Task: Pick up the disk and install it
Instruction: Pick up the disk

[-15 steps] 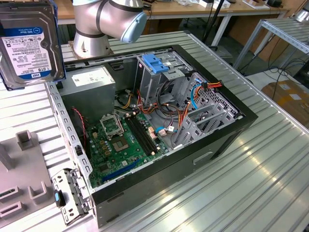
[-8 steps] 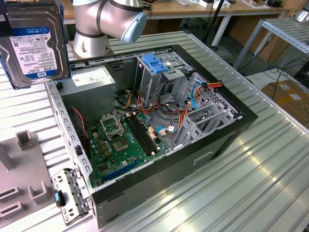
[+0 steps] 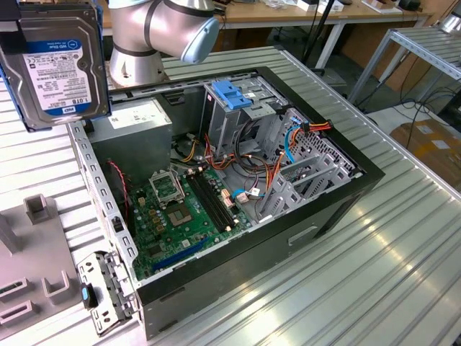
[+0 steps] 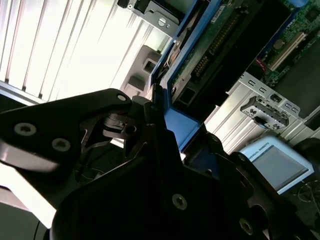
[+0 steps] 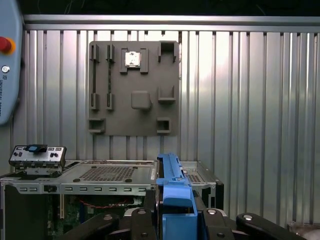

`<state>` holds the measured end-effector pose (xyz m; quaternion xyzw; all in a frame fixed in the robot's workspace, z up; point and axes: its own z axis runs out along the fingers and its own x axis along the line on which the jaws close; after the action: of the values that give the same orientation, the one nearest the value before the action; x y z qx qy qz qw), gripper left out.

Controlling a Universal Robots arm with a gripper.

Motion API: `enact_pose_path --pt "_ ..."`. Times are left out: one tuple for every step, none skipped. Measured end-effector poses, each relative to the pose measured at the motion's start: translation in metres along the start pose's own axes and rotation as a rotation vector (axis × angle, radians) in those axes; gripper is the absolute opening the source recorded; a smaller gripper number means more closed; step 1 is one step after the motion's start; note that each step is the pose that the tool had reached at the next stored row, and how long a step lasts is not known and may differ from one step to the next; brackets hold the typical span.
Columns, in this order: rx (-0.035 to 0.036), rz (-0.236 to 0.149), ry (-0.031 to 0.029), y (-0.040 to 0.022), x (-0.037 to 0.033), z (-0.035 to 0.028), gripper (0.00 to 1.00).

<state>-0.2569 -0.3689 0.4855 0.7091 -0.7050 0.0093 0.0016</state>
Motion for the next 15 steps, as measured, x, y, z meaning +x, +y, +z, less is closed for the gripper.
enact_pose_path --pt "0.0001 0.0 -0.0001 -0.0008 0.0 0.0001 0.37" --pt "0.0001 0.0 -0.0001 -0.0015 0.0 0.0001 0.37" --pt "0.0001 0.0 0.0 -0.0025 0.0 0.0001 0.37" --pt "0.0001 0.0 0.0 -0.0038 0.0 0.0001 0.37" --pt "0.0001 0.0 -0.0001 -0.0047 0.0001 0.0001 0.37" --pt "0.0001 0.0 0.0 -0.0053 0.0001 0.0001 0.37" --pt "0.0001 0.0 0.0 -0.0061 0.0001 0.0001 0.37" --pt "0.0 0.0 0.0 -0.007 0.0001 0.0001 0.37" --pt "0.0 0.0 0.0 -0.0081 0.0001 0.0001 0.37" --pt "0.0001 0.0 0.0 -0.0093 0.0001 0.0002 0.37" --pt "0.0001 0.0 0.0 -0.01 0.0001 0.0002 0.37" --pt "0.0001 0.0 0.0 -0.0122 0.0002 0.0002 0.37" --pt "0.0001 0.0 -0.0001 -0.0141 0.0003 0.0003 0.37" --pt "0.0 0.0 0.0 -0.016 0.0003 0.0002 0.37" --pt "0.0001 0.0 0.0 -0.0177 0.0004 0.0003 0.37"
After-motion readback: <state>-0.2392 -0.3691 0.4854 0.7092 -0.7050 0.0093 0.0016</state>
